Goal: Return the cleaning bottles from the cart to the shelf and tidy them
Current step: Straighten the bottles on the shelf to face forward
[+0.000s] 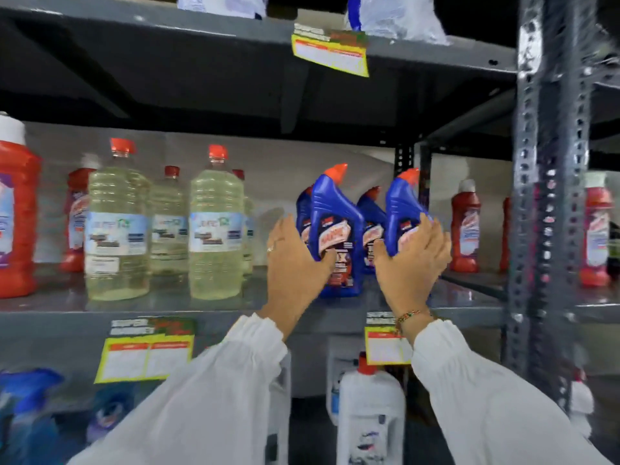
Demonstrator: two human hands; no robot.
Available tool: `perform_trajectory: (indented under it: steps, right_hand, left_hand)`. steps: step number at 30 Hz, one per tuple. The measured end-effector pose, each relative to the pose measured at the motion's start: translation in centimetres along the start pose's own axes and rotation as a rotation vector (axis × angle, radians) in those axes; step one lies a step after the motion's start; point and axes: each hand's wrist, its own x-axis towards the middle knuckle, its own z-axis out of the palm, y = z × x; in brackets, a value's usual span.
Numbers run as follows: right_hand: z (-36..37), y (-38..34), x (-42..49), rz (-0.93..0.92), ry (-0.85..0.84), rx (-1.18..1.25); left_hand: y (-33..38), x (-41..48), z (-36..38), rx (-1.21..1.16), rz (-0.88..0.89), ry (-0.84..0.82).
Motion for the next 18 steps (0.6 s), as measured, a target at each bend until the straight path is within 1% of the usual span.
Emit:
perform_trajectory:
  steps: [2, 4, 7, 10, 18]
  right_hand:
    - [-0.4, 2.3, 0.8, 0.078, -0.136, -0.064]
    - [-0.6, 3.6, 1.2, 0.149, -0.304, -0.025]
    - [-0.4, 4.1, 1.8, 0.206, -0.485, -0.008]
    - [-0.3, 4.3, 2.3, 0.22, -0.541, -0.067]
    - [0.0, 4.8, 2.7, 0.22, -0.593, -0.051]
  left_hand:
    - [0.9, -1.1, 2.3, 0.079, -0.078, -0.104]
    - [1.3, -1.7, 3.9, 0.202, -0.137, -0.178]
    - [1.5, -1.6, 5.0, 0.305, -0.229, -0.2]
    - [1.8, -1.2, 5.3, 0.279, -0.302, -0.205]
    - [1.6, -1.1, 5.1, 0.216, -0.335, -0.176]
